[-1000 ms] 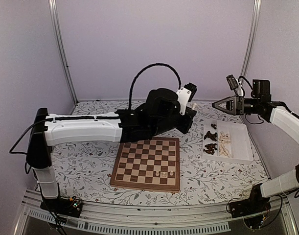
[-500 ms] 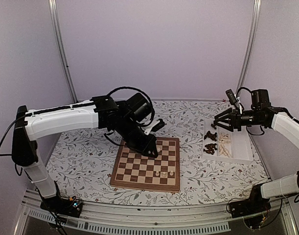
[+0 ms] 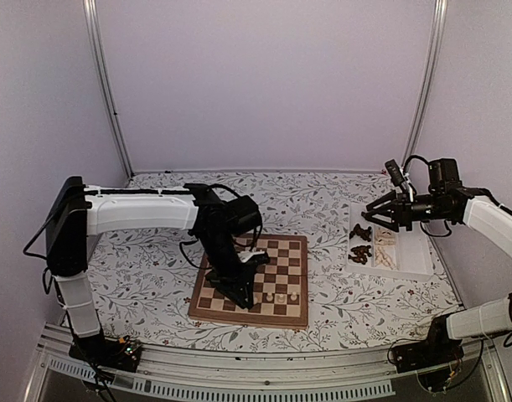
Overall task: Set up the chess pieces on the board
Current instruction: Place the chess piece on the chessboard.
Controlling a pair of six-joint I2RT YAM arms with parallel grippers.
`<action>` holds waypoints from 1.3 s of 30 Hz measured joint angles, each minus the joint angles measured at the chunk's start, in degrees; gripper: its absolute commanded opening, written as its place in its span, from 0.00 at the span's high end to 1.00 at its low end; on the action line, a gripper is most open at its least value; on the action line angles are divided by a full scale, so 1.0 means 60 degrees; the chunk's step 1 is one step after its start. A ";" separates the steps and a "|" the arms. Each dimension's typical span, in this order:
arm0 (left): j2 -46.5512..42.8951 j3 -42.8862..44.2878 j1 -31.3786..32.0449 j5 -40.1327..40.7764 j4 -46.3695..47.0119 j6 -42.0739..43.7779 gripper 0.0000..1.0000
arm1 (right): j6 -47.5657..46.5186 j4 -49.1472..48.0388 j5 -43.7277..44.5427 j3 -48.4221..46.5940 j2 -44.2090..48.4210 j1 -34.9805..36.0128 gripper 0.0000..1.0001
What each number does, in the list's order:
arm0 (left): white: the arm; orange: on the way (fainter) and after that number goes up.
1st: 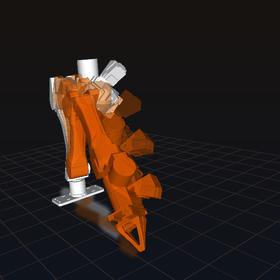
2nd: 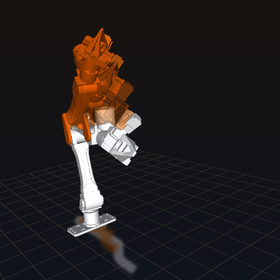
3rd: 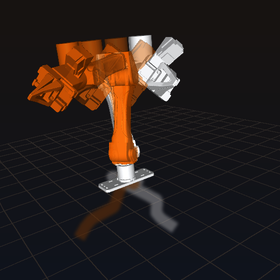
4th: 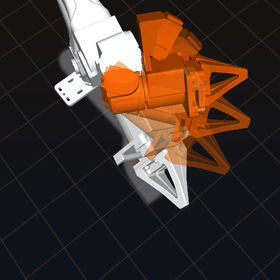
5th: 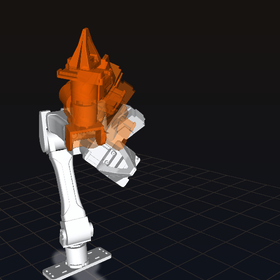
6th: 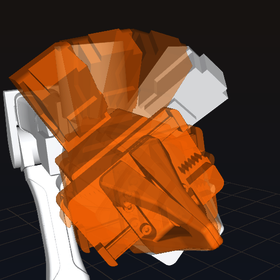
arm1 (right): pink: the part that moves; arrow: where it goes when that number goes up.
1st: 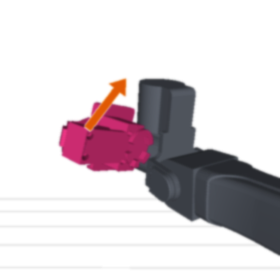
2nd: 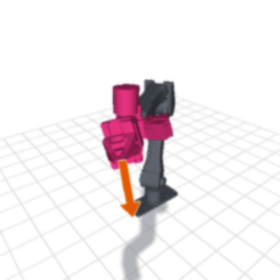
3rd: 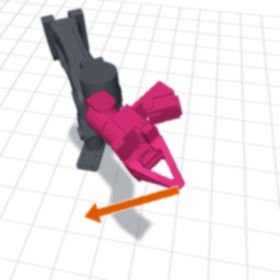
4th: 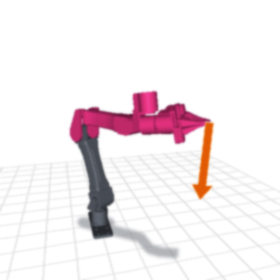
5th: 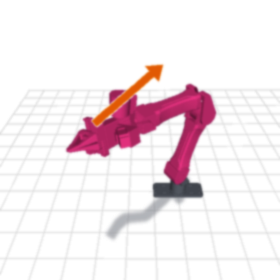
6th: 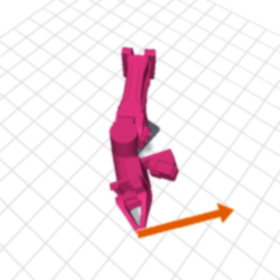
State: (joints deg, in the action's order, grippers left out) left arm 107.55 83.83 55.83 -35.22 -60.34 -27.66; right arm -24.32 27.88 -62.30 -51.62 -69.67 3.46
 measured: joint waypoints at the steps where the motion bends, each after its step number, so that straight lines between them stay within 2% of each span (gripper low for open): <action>1: 0.0149 -0.0015 -0.0033 -0.0076 -0.0073 0.0051 0.93 | -0.0022 0.0000 -0.0007 0.0025 0.0015 0.0000 0.44; 16: 0.1246 -0.0080 -0.0849 -0.0295 -0.0317 0.0291 0.92 | -0.0310 0.0117 -0.0346 0.0120 0.0219 0.0000 0.44; 26: 0.1752 0.0026 -0.1220 -0.0229 -0.0324 0.0328 0.68 | -0.0419 0.0215 -0.0459 0.0120 0.0219 0.0000 0.44; 33: 0.1920 0.0583 -0.1228 0.0080 -0.0474 0.0361 0.60 | -0.0426 0.0219 -0.0459 0.0120 0.0219 0.0033 0.44; 39: 0.1676 0.1213 -0.1009 0.1548 -0.1056 0.0266 0.52 | -0.0452 0.0222 -0.0459 0.0120 0.0211 0.0040 0.44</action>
State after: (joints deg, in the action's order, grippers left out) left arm 117.60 91.11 49.78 -25.93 -66.67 -26.06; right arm -27.03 29.21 -65.06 -50.89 -68.40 3.70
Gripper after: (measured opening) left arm 0.430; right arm 0.561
